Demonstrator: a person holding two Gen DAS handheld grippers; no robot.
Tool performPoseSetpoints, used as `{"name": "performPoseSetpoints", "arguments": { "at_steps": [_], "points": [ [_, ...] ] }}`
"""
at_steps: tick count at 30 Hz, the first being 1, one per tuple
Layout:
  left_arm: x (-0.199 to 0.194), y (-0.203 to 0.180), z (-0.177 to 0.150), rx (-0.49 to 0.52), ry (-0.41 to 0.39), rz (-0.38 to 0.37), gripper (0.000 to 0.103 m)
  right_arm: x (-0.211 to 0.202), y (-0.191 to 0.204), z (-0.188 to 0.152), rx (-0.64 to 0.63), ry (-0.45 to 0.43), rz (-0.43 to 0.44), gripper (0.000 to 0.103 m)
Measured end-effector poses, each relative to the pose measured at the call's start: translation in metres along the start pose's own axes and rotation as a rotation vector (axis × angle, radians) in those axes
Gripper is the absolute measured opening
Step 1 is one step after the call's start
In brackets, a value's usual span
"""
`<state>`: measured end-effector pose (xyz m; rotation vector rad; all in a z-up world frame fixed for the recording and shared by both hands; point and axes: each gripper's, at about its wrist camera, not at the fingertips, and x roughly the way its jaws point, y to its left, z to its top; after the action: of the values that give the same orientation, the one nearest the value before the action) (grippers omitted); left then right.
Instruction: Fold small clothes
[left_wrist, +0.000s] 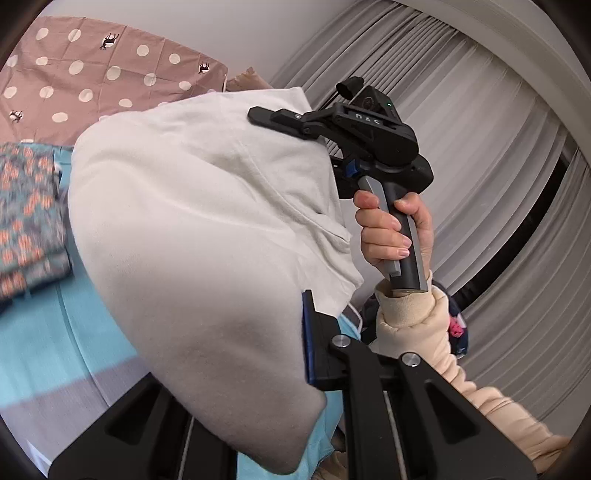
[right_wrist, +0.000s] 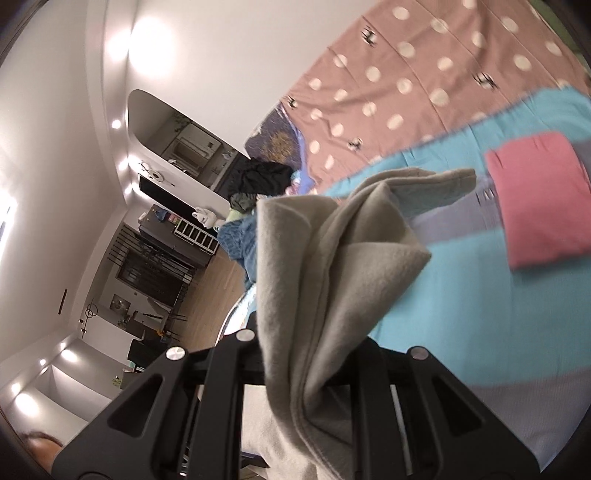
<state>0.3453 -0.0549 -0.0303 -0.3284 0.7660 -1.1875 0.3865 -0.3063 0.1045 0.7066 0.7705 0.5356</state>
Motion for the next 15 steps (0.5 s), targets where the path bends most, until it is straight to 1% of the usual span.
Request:
{"name": "performPoseSetpoints", "arguments": {
  "at_steps": [3,5,9,12,15],
  "points": [
    [-0.015,0.014,0.030,0.024,-0.004,-0.013,0.011,0.012,0.014,0.031,-0.011,-0.009,-0.008,0.014],
    [-0.024,0.027,0.050,0.007,-0.008,-0.030,0.011,0.025,0.021,0.053,-0.013,-0.003,-0.009,0.014],
    [-0.037,0.058,0.084,-0.004,-0.008,-0.038,0.011,0.060,0.032,0.096,-0.018,0.012,-0.009,0.014],
    [-0.051,0.090,0.110,-0.030,-0.020,-0.017,0.011,0.096,0.037,0.128,-0.030,0.018,0.021,0.014],
    [-0.070,0.122,0.130,-0.032,-0.049,0.030,0.011,0.146,0.040,0.158,-0.036,0.050,0.045,0.014]
  ]
}}
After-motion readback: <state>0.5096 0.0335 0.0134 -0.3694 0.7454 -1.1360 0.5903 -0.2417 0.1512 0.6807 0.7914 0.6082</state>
